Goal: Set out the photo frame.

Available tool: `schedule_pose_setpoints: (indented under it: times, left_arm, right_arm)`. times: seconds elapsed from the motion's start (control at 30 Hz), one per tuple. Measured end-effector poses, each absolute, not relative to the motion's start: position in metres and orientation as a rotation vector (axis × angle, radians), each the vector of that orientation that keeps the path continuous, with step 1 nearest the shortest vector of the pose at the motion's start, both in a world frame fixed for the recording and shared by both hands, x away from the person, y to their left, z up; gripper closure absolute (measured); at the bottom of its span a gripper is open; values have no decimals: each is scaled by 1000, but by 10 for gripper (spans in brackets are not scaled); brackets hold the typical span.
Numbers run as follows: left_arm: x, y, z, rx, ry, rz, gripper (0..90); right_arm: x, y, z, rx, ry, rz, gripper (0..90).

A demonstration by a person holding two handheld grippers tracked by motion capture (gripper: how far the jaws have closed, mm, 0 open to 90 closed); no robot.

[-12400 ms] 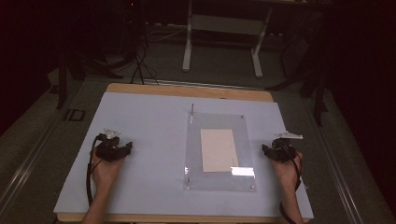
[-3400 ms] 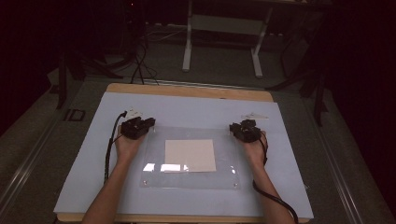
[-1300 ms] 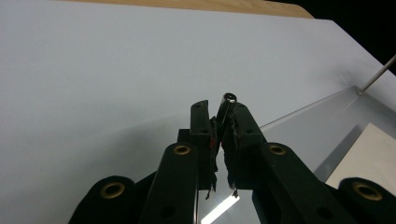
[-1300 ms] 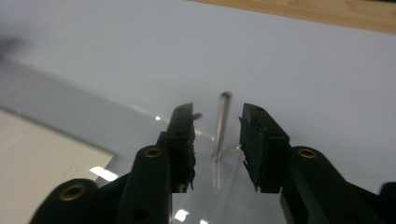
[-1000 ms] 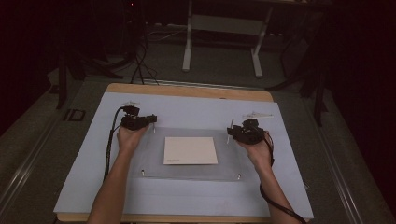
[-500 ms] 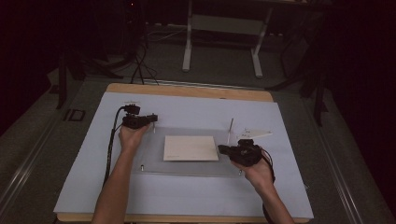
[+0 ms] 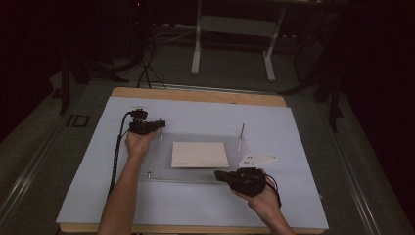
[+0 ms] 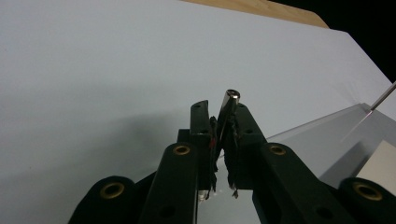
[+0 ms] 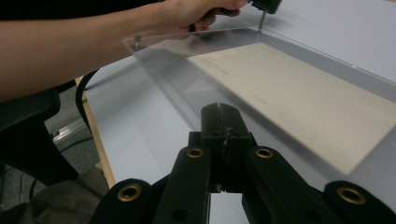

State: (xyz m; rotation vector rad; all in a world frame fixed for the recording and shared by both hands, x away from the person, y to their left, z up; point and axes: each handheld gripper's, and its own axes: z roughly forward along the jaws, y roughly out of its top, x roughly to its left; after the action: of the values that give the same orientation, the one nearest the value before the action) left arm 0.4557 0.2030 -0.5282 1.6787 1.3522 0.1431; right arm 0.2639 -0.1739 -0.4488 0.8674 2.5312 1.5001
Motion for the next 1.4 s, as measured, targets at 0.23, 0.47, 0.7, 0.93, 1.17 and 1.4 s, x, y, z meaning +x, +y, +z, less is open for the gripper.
schedule_pose_setpoints:
  times: [0.23,0.47,0.7,0.93,1.17,1.4]
  left_arm:
    - [459,202,-528,1681,1368,129,829]
    - [460,203,-528,1681,1367,116,828]
    - [463,204,-526,1718,1363,96,826]
    - [463,205,-527,1704,1365,69,819]
    - [463,208,-527,1694,1359,38,779]
    - [458,209,-523,1731,1321,94,679]
  right_arm:
    - [246,-163,-463,802,2548,1439,900]
    - [245,-153,-482,811,2492,1310,900]
    - [248,-148,-490,859,2427,1256,900]
    - [249,-149,-489,899,2374,1281,900]
    - [251,-151,-488,908,2365,1321,900]
    - [252,-151,-486,907,2362,1328,900]
